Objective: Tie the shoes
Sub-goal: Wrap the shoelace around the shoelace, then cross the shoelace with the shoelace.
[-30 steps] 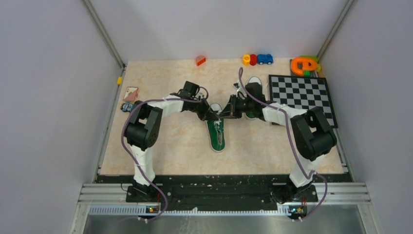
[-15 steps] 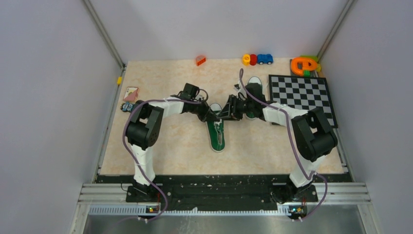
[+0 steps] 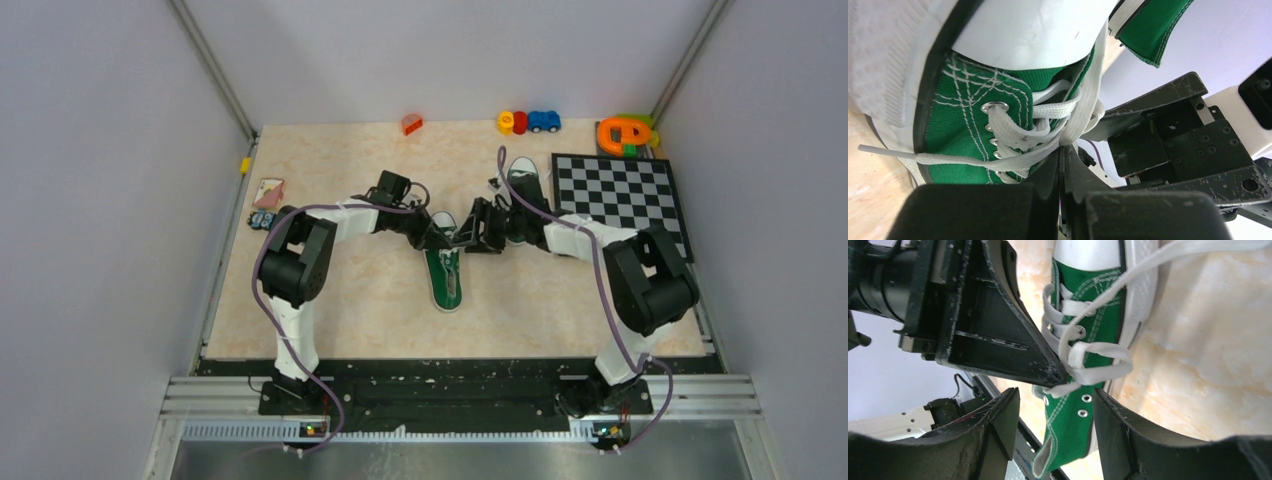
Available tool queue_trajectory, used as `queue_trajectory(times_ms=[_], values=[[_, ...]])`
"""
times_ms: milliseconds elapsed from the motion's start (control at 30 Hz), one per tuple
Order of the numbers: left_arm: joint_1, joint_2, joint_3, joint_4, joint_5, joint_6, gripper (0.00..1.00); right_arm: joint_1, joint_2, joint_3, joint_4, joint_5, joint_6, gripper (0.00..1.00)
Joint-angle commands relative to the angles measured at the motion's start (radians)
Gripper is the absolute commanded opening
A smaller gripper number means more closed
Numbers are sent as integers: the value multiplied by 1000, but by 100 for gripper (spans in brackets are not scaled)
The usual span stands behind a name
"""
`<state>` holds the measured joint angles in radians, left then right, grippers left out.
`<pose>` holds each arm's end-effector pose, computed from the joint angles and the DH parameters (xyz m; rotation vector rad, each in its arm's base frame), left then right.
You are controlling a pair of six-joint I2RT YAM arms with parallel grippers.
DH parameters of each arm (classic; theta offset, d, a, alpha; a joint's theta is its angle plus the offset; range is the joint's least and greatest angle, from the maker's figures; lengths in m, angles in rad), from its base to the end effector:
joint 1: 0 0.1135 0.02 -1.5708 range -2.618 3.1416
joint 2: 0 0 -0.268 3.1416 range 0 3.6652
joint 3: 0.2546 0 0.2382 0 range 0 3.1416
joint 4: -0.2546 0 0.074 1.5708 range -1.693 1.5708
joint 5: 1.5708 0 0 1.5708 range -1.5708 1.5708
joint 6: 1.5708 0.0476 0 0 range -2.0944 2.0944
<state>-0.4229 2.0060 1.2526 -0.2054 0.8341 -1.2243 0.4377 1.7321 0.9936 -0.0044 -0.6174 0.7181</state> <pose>0.3531 -0.1976 0.1558 0.6746 -2.5193 1.3763 0.3116 0.1763 0.1909 0.0025 2.5039 1.2574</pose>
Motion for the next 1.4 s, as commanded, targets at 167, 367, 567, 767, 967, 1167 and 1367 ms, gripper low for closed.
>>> queue_trajectory(times_ms=[167, 367, 567, 767, 967, 1167, 1367], values=[[-3, 15, 12, 0, 20, 15, 0, -39, -136, -75, 27, 43, -58, 48], [-3, 21, 29, -31, 19, 32, 0, -37, -205, -185, 81, 56, -173, 20], [-3, 19, 33, -49, 19, 42, 0, 13, -185, -213, 167, 86, -213, 22], [-2, 19, 32, -59, 20, 45, 0, 67, -124, -174, 246, 97, -217, 26], [-2, 23, 31, -64, 23, 45, 0, 85, -94, -164, 276, 119, -215, 28], [-2, 29, 35, -66, 25, 43, 0, 85, -80, -156, 287, 143, -214, 28], [-2, 39, 47, -71, 28, 43, 0, 85, -60, -147, 325, 127, -210, 30]])
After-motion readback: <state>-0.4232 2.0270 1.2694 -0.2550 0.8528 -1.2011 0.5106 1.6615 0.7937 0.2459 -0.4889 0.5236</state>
